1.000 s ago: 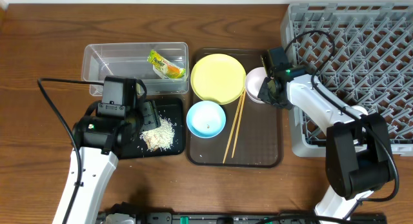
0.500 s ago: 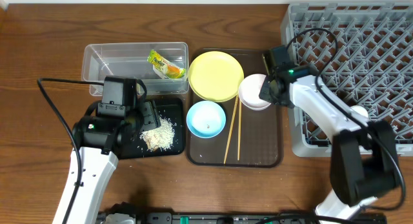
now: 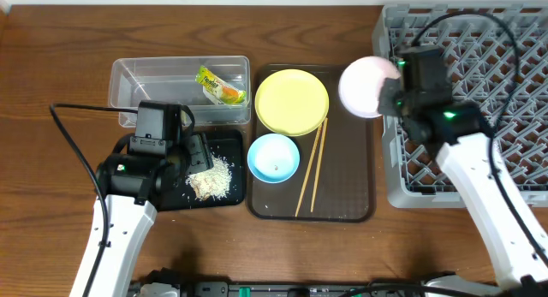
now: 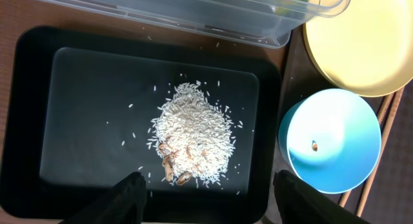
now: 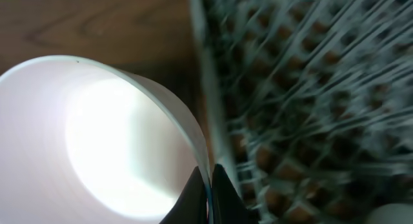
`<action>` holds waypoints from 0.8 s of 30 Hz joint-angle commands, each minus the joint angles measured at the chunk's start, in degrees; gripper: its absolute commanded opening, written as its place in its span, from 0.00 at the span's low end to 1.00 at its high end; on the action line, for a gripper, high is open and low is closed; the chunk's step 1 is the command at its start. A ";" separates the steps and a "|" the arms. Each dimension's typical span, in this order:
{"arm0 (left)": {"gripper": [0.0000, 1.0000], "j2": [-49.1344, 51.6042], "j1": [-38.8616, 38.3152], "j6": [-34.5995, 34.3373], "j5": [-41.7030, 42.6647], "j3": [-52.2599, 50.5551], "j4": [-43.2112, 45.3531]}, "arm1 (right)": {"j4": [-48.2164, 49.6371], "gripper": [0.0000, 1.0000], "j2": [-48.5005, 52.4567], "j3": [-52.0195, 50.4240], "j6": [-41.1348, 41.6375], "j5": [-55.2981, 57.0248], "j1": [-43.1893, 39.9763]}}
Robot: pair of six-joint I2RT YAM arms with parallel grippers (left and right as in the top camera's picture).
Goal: Sort waste into correct bins and load items into the dishwasher rack
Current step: 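Lift the pink bowl and carry it over the dish rack, then lower pink bowl into the rack's back row and open right gripper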
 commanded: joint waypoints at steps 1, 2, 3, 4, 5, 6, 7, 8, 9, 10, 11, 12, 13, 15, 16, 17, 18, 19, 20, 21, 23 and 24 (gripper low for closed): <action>0.66 0.26 0.28 -0.13 -0.68 0.39 -0.13 | 0.50 0.01 -2.19 -0.02 -8.87 3.23 -2.34; 0.66 0.26 0.28 -0.13 -0.66 0.39 -0.07 | 0.61 0.01 -2.45 -0.02 -9.68 3.34 -2.97; 0.67 0.26 0.28 -0.13 -0.66 0.39 -0.02 | 0.96 0.01 -2.58 -0.02 -10.58 3.89 -3.69; 0.66 0.26 0.28 -0.13 -0.66 0.39 -0.02 | 1.46 0.01 -2.62 -0.02 -11.93 4.76 -4.35; 0.67 0.26 0.28 -0.13 -0.66 0.39 -0.02 | 2.03 0.01 -2.62 -0.02 -13.29 5.62 -4.87; 0.66 0.26 0.28 -0.13 -0.66 0.39 -0.02 | 2.86 0.01 -2.62 -0.02 -14.91 6.99 -5.44; 0.67 0.26 0.28 -0.13 -0.66 0.39 -0.04 | 3.69 0.01 -2.62 -0.02 -16.06 8.04 -5.79; 0.66 0.26 0.28 -0.13 -0.66 0.39 -0.02 | 4.74 0.01 -2.62 -0.02 -17.51 9.31 -6.14; 0.66 0.26 0.28 -0.13 -0.66 0.39 -0.02 | 6.10 0.01 -2.62 -0.02 -19.61 10.84 -6.40; 0.66 0.26 0.28 -0.13 -0.66 0.39 -0.02 | 7.17 0.01 -2.62 -0.02 -21.42 12.13 -6.54; 0.66 0.26 0.28 -0.13 -0.68 0.39 0.00 | 8.48 0.01 -2.62 -0.02 -23.71 13.84 -6.54; 0.67 0.26 0.28 -0.13 -0.68 0.39 0.00 | 9.64 0.01 -2.62 -0.02 -25.83 15.32 -6.54; 0.67 0.26 0.28 -0.11 -0.68 0.39 0.02 | 11.17 0.01 -2.60 -0.02 -28.55 17.09 -6.54; 0.67 0.26 0.28 -0.13 -0.68 0.39 0.04 | 14.51 0.01 -2.51 -0.04 -34.88 20.52 -6.54; 0.66 0.26 0.28 -0.13 -0.68 0.39 0.09 | 15.91 0.01 -2.40 -0.04 -37.38 22.12 -6.54; 0.66 0.26 0.28 -0.13 -0.66 0.39 0.15 | 17.42 0.01 -2.27 -0.04 -40.30 24.02 -6.54; 0.67 0.26 0.28 -0.13 -0.66 0.39 0.17 | 18.93 0.01 -2.01 -0.04 -43.04 25.68 -6.54; 0.66 0.26 0.28 -0.13 -0.66 0.39 0.22 | 20.24 0.01 -1.84 -0.04 -45.59 27.08 -6.67; 0.67 0.26 0.28 -0.13 -0.66 0.39 0.28 | 21.59 0.01 -1.49 -0.04 -47.87 27.87 -6.86; 0.67 0.26 0.28 -0.13 -0.66 0.39 0.37 | 22.29 0.01 -1.27 -0.04 -48.94 28.37 -7.08; 0.66 0.26 0.28 -0.13 -0.66 0.39 0.42 | 23.69 0.01 -0.55 -0.04 -51.39 28.52 -7.85; 0.66 0.26 0.28 -0.13 -0.66 0.39 0.42 | 24.35 0.01 -0.24 -0.04 -52.15 28.55 -8.26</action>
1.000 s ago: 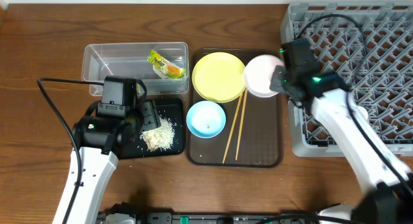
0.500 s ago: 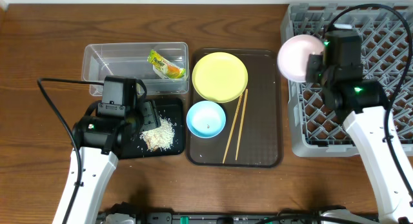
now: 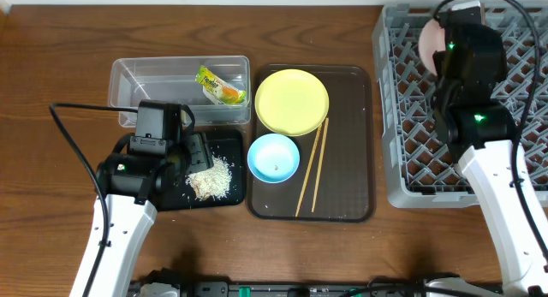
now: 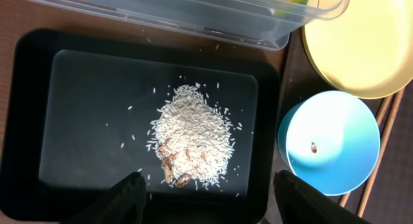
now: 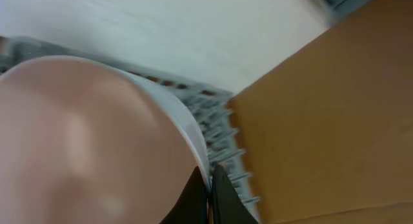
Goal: Sort waste into correct bins and load items into the dishwasher rack
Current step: 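Lower pink bowl into the rack's back row and open right gripper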
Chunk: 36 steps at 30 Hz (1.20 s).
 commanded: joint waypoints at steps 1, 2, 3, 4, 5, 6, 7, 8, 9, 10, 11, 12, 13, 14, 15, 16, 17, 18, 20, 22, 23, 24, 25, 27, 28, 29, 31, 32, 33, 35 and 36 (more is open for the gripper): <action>0.67 0.15 0.28 -0.13 -0.66 0.39 0.00 | 1.95 0.01 1.73 0.07 -8.52 4.04 -2.54; 0.67 0.15 0.28 -0.13 -0.66 0.39 0.00 | 3.45 0.01 2.34 0.07 -8.96 4.07 -3.21; 0.67 0.15 0.28 -0.13 -0.66 0.39 0.00 | 4.70 0.01 2.89 0.07 -9.31 4.07 -3.78; 0.66 0.15 0.28 -0.13 -0.66 0.39 0.00 | 6.10 0.01 3.41 0.07 -9.64 4.09 -4.28; 0.66 0.15 0.28 -0.13 -0.66 0.39 0.00 | 7.85 0.01 4.09 0.07 -9.81 4.09 -4.87; 0.66 0.15 0.28 -0.13 -0.66 0.39 0.00 | 9.70 0.01 4.76 0.07 -9.77 4.11 -5.33; 0.67 0.15 0.28 -0.13 -0.68 0.39 0.00 | 11.26 0.01 5.33 0.07 -9.77 4.09 -5.64; 0.67 0.15 0.28 -0.13 -0.66 0.39 0.02 | 13.57 0.01 6.32 0.07 -9.77 4.07 -5.97; 0.67 0.15 0.28 -0.13 -0.68 0.37 0.02 | 14.91 0.01 6.91 0.07 -9.77 4.07 -6.08; 0.67 0.15 0.28 -0.13 -0.66 0.39 0.02 | 16.65 0.01 7.74 0.07 -9.79 4.04 -6.16; 0.67 0.15 0.28 -0.13 -0.66 0.39 0.02 | 18.67 0.01 8.79 0.07 -9.79 4.00 -6.19; 0.67 0.15 0.28 -0.13 -0.68 0.39 0.02 | 20.44 0.01 9.73 0.07 -9.81 4.00 -6.19; 0.67 0.15 0.28 -0.13 -0.68 0.39 0.02 | 21.97 0.01 10.60 0.07 -9.84 4.00 -6.19; 0.67 0.15 0.28 -0.13 -0.66 0.39 0.00 | 23.50 0.01 11.50 0.07 -9.84 4.00 -6.19; 0.67 0.15 0.28 -0.13 -0.68 0.39 0.00 | 25.24 0.01 12.59 0.07 -9.84 3.91 -6.19; 0.67 0.15 0.28 -0.13 -0.66 0.37 0.00 | 26.95 0.01 13.68 0.07 -10.10 3.54 -6.19; 0.67 0.15 0.28 -0.13 -0.66 0.39 0.00 | 28.61 0.01 14.82 0.07 -10.62 3.28 -6.19; 0.67 0.15 0.28 -0.13 -0.68 0.39 0.00 | 30.27 0.01 15.93 0.07 -11.34 3.10 -6.16; 0.67 0.15 0.28 -0.13 -0.68 0.39 0.00 | 33.40 0.01 18.14 0.07 -11.52 3.10 -6.16; 0.67 0.15 0.28 -0.13 -0.68 0.39 0.02 | 35.82 0.01 20.06 0.07 -11.52 3.10 -6.16; 0.67 0.15 0.28 -0.11 -0.68 0.39 0.02 | 36.79 0.01 21.09 0.07 -11.52 3.10 -6.14; 0.67 0.15 0.28 -0.13 -0.66 0.39 0.02 | 37.42 0.01 21.94 0.07 -11.50 3.08 -6.12; 0.67 0.15 0.28 -0.13 -0.68 0.39 0.00 | 38.01 0.01 22.80 0.07 -11.47 3.08 -6.08; 0.67 0.15 0.28 -0.13 -0.66 0.39 0.00 | 39.50 0.01 24.79 0.07 -11.30 2.97 -5.97; 0.67 0.15 0.28 -0.13 -0.68 0.37 0.00 | 39.93 0.01 25.64 0.07 -11.23 2.78 -5.81; 0.67 0.15 0.28 -0.13 -0.68 0.39 0.02 | 40.24 0.01 26.36 0.07 -11.23 2.51 -5.60; 0.67 0.15 0.28 -0.13 -0.68 0.39 0.00 | 41.13 0.01 27.65 0.07 -11.23 2.47 -4.98; 0.67 0.15 0.28 -0.13 -0.68 0.39 0.00 | 41.86 0.01 28.22 0.07 -11.23 2.45 -4.81; 0.67 0.15 0.28 -0.13 -0.68 0.37 -0.02 | 42.56 0.01 28.72 0.07 -11.23 2.45 -4.61; 0.67 0.15 0.28 -0.13 -0.66 0.39 0.00 | 43.69 0.01 29.77 0.07 -11.21 2.21 -4.28; 0.67 0.15 0.28 -0.13 -0.68 0.39 -0.02 | 44.13 0.01 30.27 0.07 -11.23 2.05 -4.13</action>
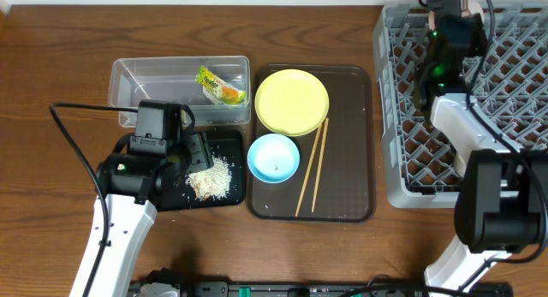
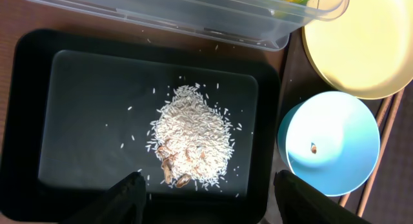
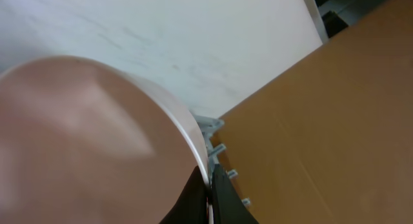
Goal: Sort waste into correct bins and load items into the dishwasher rack
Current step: 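Lower pink bowl into the rack's back row and open right gripper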
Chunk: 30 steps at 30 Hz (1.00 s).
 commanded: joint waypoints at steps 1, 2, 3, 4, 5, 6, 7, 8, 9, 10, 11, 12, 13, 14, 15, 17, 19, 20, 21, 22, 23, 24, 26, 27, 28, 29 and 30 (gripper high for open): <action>0.67 0.11 0.28 -0.13 -0.68 0.39 -0.11 | 1.49 0.01 1.49 0.09 -0.17 -0.46 1.11; 0.67 0.11 0.28 -0.13 -0.68 0.39 -0.13 | 2.14 0.01 2.12 0.09 -0.17 -0.46 1.33; 0.67 0.11 0.28 -0.13 -0.66 0.39 -0.11 | 2.49 0.01 2.36 0.09 -0.17 -0.46 1.40; 0.67 0.11 0.28 -0.13 -0.68 0.39 -0.11 | 2.71 0.01 2.84 0.09 -0.15 -0.59 1.62; 0.67 0.11 0.28 -0.13 -0.66 0.37 -0.13 | 3.21 0.01 3.23 0.09 -0.17 -0.66 1.77; 0.67 0.11 0.28 -0.13 -0.66 0.39 -0.13 | 3.43 0.01 3.56 0.11 -0.15 -0.72 1.92; 0.67 0.11 0.28 -0.13 -0.66 0.37 -0.13 | 3.96 0.01 4.09 0.09 -0.15 -0.72 2.10; 0.67 0.11 0.28 -0.13 -0.66 0.39 -0.13 | 4.04 0.01 4.28 0.09 -0.15 -0.83 2.29; 0.67 0.11 0.28 -0.13 -0.66 0.39 -0.13 | 4.20 0.01 4.76 0.11 -0.15 -0.92 2.51; 0.67 0.11 0.28 -0.13 -0.68 0.39 -0.13 | 4.48 0.01 5.03 0.09 -0.15 -0.92 2.73; 0.67 0.11 0.28 -0.13 -0.66 0.39 -0.11 | 4.59 0.01 5.42 0.11 -0.15 -1.09 2.91; 0.67 0.11 0.28 -0.13 -0.68 0.39 -0.11 | 4.79 0.01 5.84 0.09 -0.11 -1.44 3.08; 0.67 0.11 0.28 -0.13 -0.68 0.37 -0.13 | 4.81 0.01 6.10 0.11 0.20 -1.53 3.19; 0.67 0.11 0.28 -0.13 -0.66 0.39 -0.13 | 4.90 0.01 6.58 0.09 0.52 -1.55 3.28; 0.67 0.11 0.28 -0.13 -0.66 0.39 -0.13 | 5.07 0.01 6.93 0.11 0.90 -1.51 3.34; 0.67 0.11 0.28 -0.13 -0.66 0.39 -0.13 | 5.01 0.01 7.63 0.11 1.33 -1.49 3.50; 0.67 0.11 0.28 -0.13 -0.66 0.39 -0.11 | 4.70 0.01 7.98 0.09 1.36 -1.51 3.93; 0.67 0.11 0.28 -0.13 -0.68 0.39 -0.11 | 4.39 0.01 8.02 0.09 1.36 -1.53 4.20; 0.67 0.11 0.28 -0.13 -0.68 0.39 -0.11 | 4.31 0.01 8.00 0.09 1.53 -1.51 4.57; 0.67 0.11 0.28 -0.13 -0.68 0.39 -0.11 | 4.28 0.01 8.02 0.09 1.53 -1.49 5.03; 0.67 0.11 0.28 -0.13 -0.68 0.39 -0.13 | 4.28 0.01 8.02 0.09 1.53 -1.49 5.29; 0.67 0.11 0.28 -0.13 -0.68 0.39 -0.13 | 3.89 0.01 8.00 0.09 1.53 -1.49 5.70; 0.67 0.11 0.28 -0.13 -0.66 0.39 -0.13 | 2.27 0.01 8.00 0.09 1.84 -1.46 6.38; 0.67 0.11 0.28 -0.13 -0.66 0.39 -0.13 | 1.42 0.01 8.02 0.09 2.78 -1.22 6.64; 0.67 0.11 0.28 -0.13 -0.68 0.39 -0.13 | 0.50 0.01 8.00 0.09 3.82 -0.76 6.86; 0.67 0.11 0.28 -0.13 -0.68 0.37 -0.13 | -0.87 0.01 8.00 0.09 5.09 0.09 7.13; 0.67 0.11 0.28 -0.13 -0.68 0.39 -0.11 | -2.25 0.01 8.00 0.09 6.10 0.76 7.34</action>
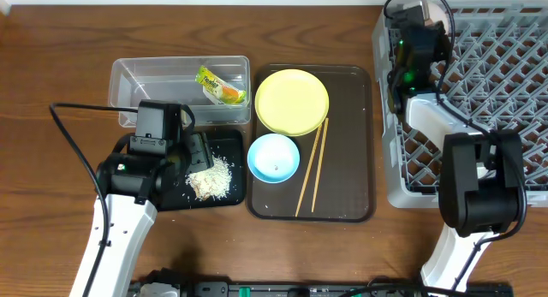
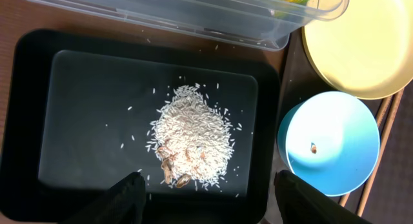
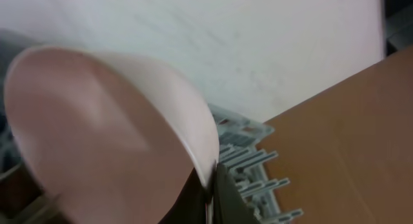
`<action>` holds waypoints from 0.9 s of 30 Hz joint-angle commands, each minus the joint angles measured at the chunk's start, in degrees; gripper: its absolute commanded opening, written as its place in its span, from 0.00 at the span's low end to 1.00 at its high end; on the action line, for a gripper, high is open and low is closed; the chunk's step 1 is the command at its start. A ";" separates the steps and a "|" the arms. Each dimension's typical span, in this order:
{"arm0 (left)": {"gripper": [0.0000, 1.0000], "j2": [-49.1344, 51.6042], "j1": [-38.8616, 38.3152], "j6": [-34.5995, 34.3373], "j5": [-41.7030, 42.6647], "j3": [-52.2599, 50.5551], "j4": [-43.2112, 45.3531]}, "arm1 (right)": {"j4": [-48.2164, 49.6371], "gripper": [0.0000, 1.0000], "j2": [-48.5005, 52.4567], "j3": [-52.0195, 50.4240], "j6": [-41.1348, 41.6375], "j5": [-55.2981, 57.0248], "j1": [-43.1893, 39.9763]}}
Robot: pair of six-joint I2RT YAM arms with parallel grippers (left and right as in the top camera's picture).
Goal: Sort waste into correct bins and load items into the dishwasher rack
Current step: 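Lower pink bowl into the rack's back row and open right gripper, then reach right gripper to the light-blue bowl and grasp its rim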
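My right gripper (image 3: pixel 210 185) is shut on the rim of a pink bowl (image 3: pixel 110 133), held tilted over the back left corner of the grey dishwasher rack (image 1: pixel 488 100). From overhead the arm hides the bowl. On the brown tray (image 1: pixel 351 143) lie a yellow plate (image 1: pixel 292 101), a blue bowl (image 1: pixel 274 157) and a pair of chopsticks (image 1: pixel 311 164). My left gripper (image 2: pixel 210 197) hangs open above the black tray (image 2: pixel 39 108), which holds a heap of rice (image 2: pixel 193 137) with a few brown scraps.
A clear plastic bin (image 1: pixel 154 83) behind the black tray holds a yellow-green wrapper (image 1: pixel 219 86). The blue bowl has one small crumb inside. A pale wall and a brown panel show behind the rack in the right wrist view.
My right gripper has moved left along the rack's back edge to its back left corner, still holding the pink bowl, which now tilts differently. The left arm has not moved.
My right gripper first held the pink bowl between the brown tray and the rack. Then it was over the rack's back part, then at its far edge, and now at the back left corner. The left gripper stayed open over the rice throughout.
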 commanded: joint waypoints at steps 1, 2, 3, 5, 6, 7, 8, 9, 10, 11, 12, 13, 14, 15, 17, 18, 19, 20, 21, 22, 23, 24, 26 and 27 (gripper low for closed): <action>0.67 0.11 0.28 -0.09 -0.68 0.39 -0.13 | -4.09 0.03 1.57 0.04 5.38 1.99 1.97; 0.67 0.11 0.28 -0.11 -0.68 0.39 -0.13 | -5.97 0.07 1.57 0.04 6.67 2.69 2.23; 0.67 0.11 0.28 -0.11 -0.66 0.39 -0.15 | -7.91 0.11 1.51 0.04 7.98 3.39 2.56; 0.67 0.11 0.28 -0.11 -0.68 0.39 -0.13 | -11.80 0.17 1.11 0.04 10.40 3.78 3.04; 0.67 0.11 0.28 -0.11 -0.68 0.39 -0.13 | -14.10 0.22 0.66 0.04 12.83 3.76 3.23; 0.67 0.11 0.28 -0.09 -0.68 0.39 -0.13 | -15.85 0.26 0.02 0.04 14.93 3.74 3.32; 0.67 0.11 0.28 -0.09 -0.68 0.39 -0.15 | -17.18 0.29 -0.50 0.04 16.22 3.54 3.32; 0.67 0.11 0.28 -0.09 -0.66 0.39 -0.15 | -19.04 0.33 -1.57 0.07 17.86 3.10 3.30; 0.67 0.11 0.28 -0.11 -0.66 0.37 -0.15 | -20.48 0.36 -2.71 0.04 18.82 2.78 3.30; 0.67 0.11 0.28 -0.09 -0.66 0.39 -0.15 | -21.66 0.38 -3.80 0.04 19.02 2.21 3.30; 0.67 0.11 0.28 -0.09 -0.68 0.39 -0.15 | -22.95 0.40 -5.16 0.07 19.02 1.51 3.30; 0.67 0.11 0.28 -0.09 -0.66 0.37 -0.15 | -24.35 0.43 -6.62 0.04 19.02 0.68 3.30; 0.67 0.11 0.28 -0.09 -0.68 0.39 -0.13 | -26.53 0.46 -8.68 0.04 19.02 -0.74 3.30; 0.67 0.11 0.28 -0.09 -0.68 0.39 -0.13 | -28.06 0.47 -9.88 0.07 19.02 -1.84 3.30; 0.67 0.11 0.28 -0.07 -0.70 0.39 -0.15 | -31.95 0.52 -12.90 0.04 19.02 -5.60 3.48; 0.67 0.11 0.28 -0.07 -0.70 0.39 -0.22 | -34.16 0.52 -14.32 0.04 19.04 -7.93 3.74; 0.67 0.11 0.28 -0.07 -0.72 0.39 -0.35 | -36.26 0.54 -15.72 0.07 19.06 -10.93 4.15; 0.67 0.11 0.28 -0.07 -0.72 0.39 -0.59 | -38.27 0.56 -17.00 0.07 19.28 -14.36 4.61; 0.67 0.11 0.28 -0.07 -0.98 0.37 -0.94 | -39.98 0.56 -18.08 0.07 20.02 -17.53 5.07; 0.67 0.11 0.28 -0.07 -1.53 0.39 -1.36 | -41.77 0.57 -19.15 0.04 20.96 -21.05 5.60; 0.67 0.11 0.28 -0.09 -2.71 0.39 -1.97 | -44.33 0.58 -20.55 0.04 21.99 -26.08 6.40; 0.67 0.11 0.28 -0.09 -4.07 0.39 -2.82 | -46.56 0.59 -21.62 0.04 23.30 -30.80 7.13; 0.67 0.11 0.31 -0.09 -6.69 0.39 -4.44 | -50.23 0.59 -23.06 0.04 27.04 -39.17 8.39; 0.67 0.11 0.31 -0.11 -7.78 0.39 -5.03 | -51.98 0.59 -23.47 0.04 29.42 -43.80 9.18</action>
